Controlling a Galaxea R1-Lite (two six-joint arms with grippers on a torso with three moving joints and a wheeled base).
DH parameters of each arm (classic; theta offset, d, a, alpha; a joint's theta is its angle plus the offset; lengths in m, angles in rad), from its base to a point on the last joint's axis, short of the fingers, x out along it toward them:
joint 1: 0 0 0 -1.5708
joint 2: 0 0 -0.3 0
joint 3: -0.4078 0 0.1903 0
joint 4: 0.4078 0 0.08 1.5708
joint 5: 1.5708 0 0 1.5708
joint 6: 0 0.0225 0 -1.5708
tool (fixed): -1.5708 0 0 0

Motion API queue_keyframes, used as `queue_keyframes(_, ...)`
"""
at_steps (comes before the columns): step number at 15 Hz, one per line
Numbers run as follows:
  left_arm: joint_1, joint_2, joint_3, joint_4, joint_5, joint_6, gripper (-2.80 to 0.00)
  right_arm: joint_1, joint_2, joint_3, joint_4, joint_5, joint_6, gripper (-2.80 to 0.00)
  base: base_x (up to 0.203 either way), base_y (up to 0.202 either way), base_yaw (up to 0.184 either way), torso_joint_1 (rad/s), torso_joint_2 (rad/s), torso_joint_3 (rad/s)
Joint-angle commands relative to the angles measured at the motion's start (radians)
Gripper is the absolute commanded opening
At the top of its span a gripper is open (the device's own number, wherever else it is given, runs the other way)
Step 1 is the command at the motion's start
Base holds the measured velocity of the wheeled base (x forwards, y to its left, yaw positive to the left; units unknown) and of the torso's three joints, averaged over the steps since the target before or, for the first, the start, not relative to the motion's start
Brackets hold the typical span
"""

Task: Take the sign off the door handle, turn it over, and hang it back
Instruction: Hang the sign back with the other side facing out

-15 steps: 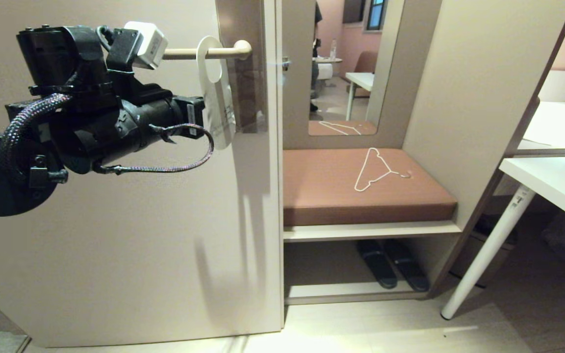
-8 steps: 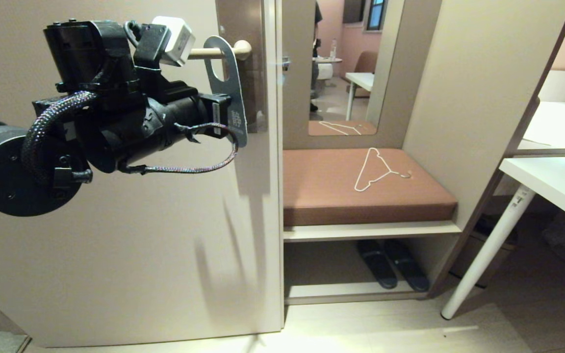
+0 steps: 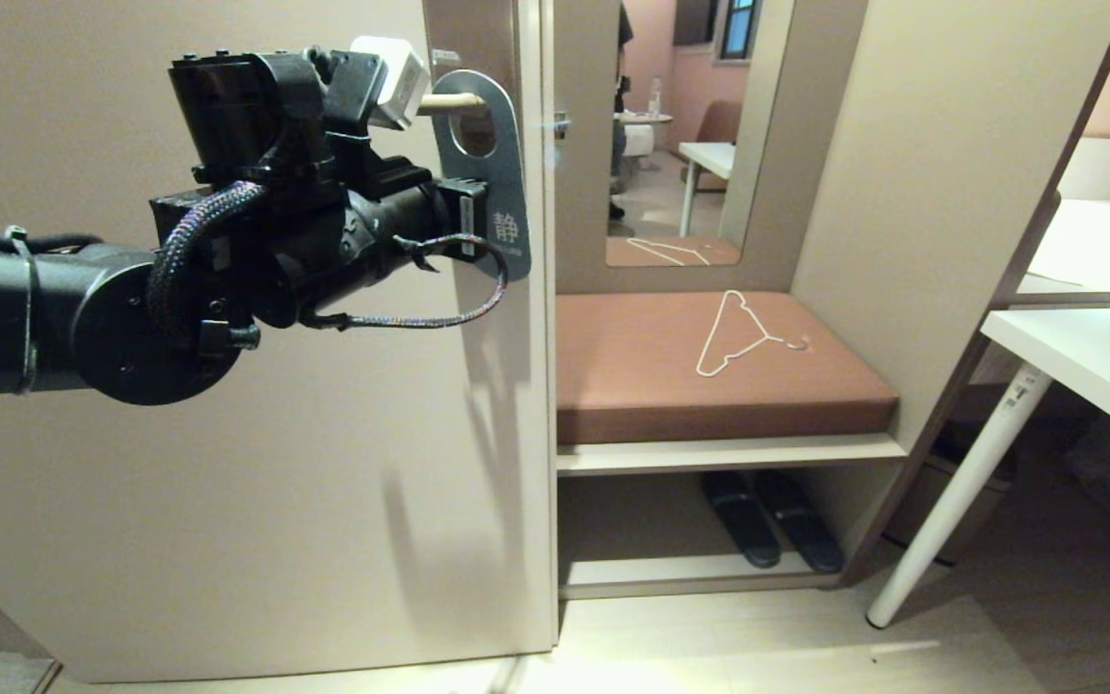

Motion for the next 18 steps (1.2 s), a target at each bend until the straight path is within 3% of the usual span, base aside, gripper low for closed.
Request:
queue_keyframes(1,0.0,0.054,-0.039,-0.008,0.003,0.001,-2.8,0.0,0.001,0.0,-0.001,0.0,0.0,-2.8,0.0,0.0,0.0,0.0,0.0,0.0)
queue_keyframes(5,0.002,0.114,-0.13,-0.008,0.001,0.0,-2.8,0.0,0.001,0.0,-0.001,0.0,0.0,-2.8,0.0,0.0,0.0,0.0,0.0,0.0)
queue_keyframes(8,0.0,0.112,-0.13,-0.007,0.001,0.0,-2.8,0.0,0.0,0.0,-0.001,0.0,0.0,-2.8,0.0,0.0,0.0,0.0,0.0,0.0)
queue_keyframes(18,-0.021,-0.014,0.018,-0.007,0.037,0.001,-2.8,0.0,0.0,0.0,-0.001,0.0,0.0,-2.8,0.0,0.0,0.0,0.0,0.0,0.0)
